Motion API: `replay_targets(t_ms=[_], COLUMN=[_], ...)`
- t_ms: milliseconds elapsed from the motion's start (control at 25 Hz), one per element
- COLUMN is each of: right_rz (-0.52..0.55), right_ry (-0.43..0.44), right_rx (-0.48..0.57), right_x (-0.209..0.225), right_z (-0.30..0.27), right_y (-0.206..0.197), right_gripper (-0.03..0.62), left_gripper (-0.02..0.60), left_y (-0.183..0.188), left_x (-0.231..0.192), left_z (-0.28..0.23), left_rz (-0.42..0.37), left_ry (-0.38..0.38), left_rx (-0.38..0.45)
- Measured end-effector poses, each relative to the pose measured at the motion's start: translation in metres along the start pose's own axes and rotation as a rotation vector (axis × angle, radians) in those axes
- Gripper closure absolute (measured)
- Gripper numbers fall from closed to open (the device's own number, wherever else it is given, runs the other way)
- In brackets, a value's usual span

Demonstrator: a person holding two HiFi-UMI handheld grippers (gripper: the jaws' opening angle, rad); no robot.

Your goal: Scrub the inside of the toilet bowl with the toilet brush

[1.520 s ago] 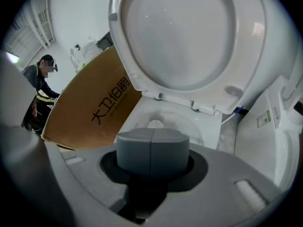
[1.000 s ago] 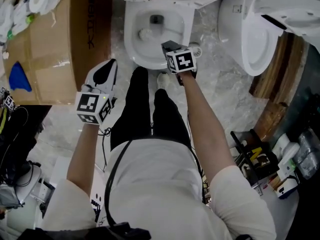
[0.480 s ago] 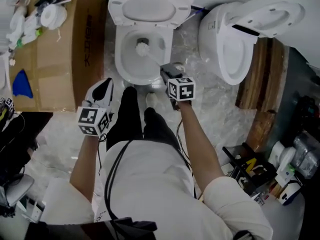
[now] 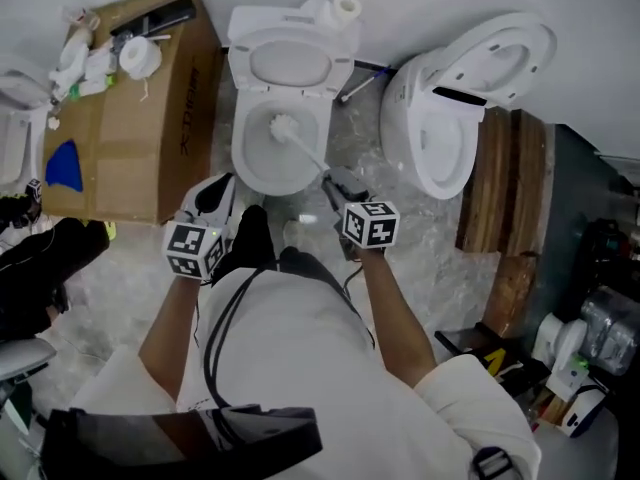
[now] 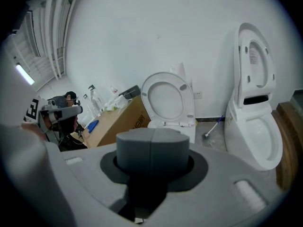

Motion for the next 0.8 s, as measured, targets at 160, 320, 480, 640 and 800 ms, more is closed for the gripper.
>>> replay_targets(t_ms=[160,320,480,640,800], right_rz=[0.019,0.011,0.038,0.051,0.045], right_ry=[0.013,0.018,0.028,0.029,0.02], right_rx=[0.085,0.181,0.245,0.297,0.333], right_x=[-0.005,-0.005,-0.005,-0.005,-0.01], right_z=[0.046,0.092,0.129,0.164,0.19], right_y=[0.008,0.013,0.012,0.009,0.004], right_gripper=[0.448,0.448,0.448,0.448,0.448], left_gripper=[0.592,0.592,0.592,0.592,0.594], left_y=[0.006,0.012,0.012,0.012,0.01], left_x=[0.028,0.053,0.08,0.102,0.116], left_z=[0.02,0.04,0.061,0.076,0.087], left_rz=[-0.032,-0.055,-0.082,-0.075,-0.08], left_ry=[0.006,0.025,0.03,0.043,0.036], left_rx=[0.036,0.079,0.128,0.174,0.205])
Point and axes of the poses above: the fingertips, and each gripper's own axes: z backward along the fingers, x to its right, y out of its top, the point moved 7 cm from there along z, backward along the fingers, and after that the axes turned 8 degrees about z, right-handed, at the moved point
